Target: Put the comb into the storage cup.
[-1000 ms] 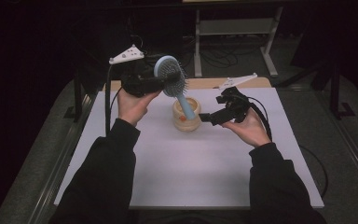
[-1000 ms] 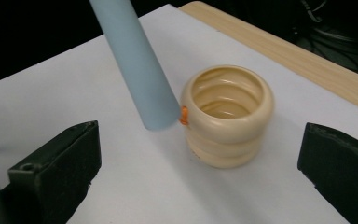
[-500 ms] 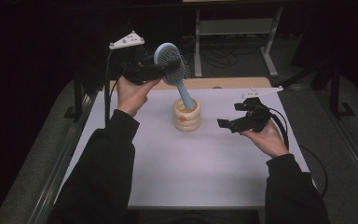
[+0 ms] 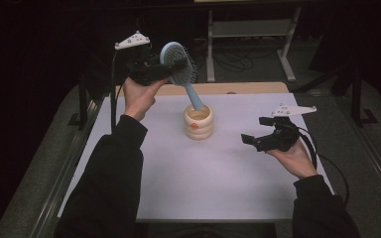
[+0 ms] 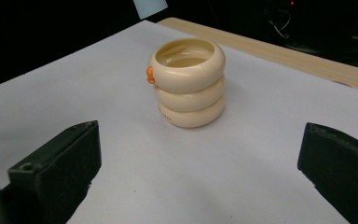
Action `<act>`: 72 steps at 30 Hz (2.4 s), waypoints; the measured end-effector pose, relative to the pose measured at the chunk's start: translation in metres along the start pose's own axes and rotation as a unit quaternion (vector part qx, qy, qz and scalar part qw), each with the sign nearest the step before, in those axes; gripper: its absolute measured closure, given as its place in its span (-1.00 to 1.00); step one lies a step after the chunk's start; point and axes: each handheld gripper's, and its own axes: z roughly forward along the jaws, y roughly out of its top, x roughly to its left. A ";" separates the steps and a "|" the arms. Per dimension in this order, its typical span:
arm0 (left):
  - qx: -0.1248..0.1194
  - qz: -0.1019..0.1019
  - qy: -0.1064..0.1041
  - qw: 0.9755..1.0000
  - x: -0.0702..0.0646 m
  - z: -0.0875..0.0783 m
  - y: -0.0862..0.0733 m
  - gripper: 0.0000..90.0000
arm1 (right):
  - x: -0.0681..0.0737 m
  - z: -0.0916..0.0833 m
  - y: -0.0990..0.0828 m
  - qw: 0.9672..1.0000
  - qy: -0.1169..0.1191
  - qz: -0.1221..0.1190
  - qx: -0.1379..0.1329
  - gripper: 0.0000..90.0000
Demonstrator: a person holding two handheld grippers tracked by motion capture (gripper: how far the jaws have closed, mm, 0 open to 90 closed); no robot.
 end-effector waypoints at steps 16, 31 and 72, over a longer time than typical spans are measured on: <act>-0.005 -0.016 0.011 1.000 0.015 0.015 -0.013 0.22 | -0.008 -0.034 -0.042 0.999 -0.004 0.016 -0.041 -1.00; 0.002 -0.028 0.025 0.999 0.029 0.025 -0.030 0.22 | -0.012 -0.053 -0.069 0.998 -0.029 0.009 -0.049 -1.00; 0.047 -0.044 0.027 0.998 0.036 0.066 -0.086 0.21 | -0.008 -0.064 -0.099 0.998 -0.050 -0.005 -0.046 -1.00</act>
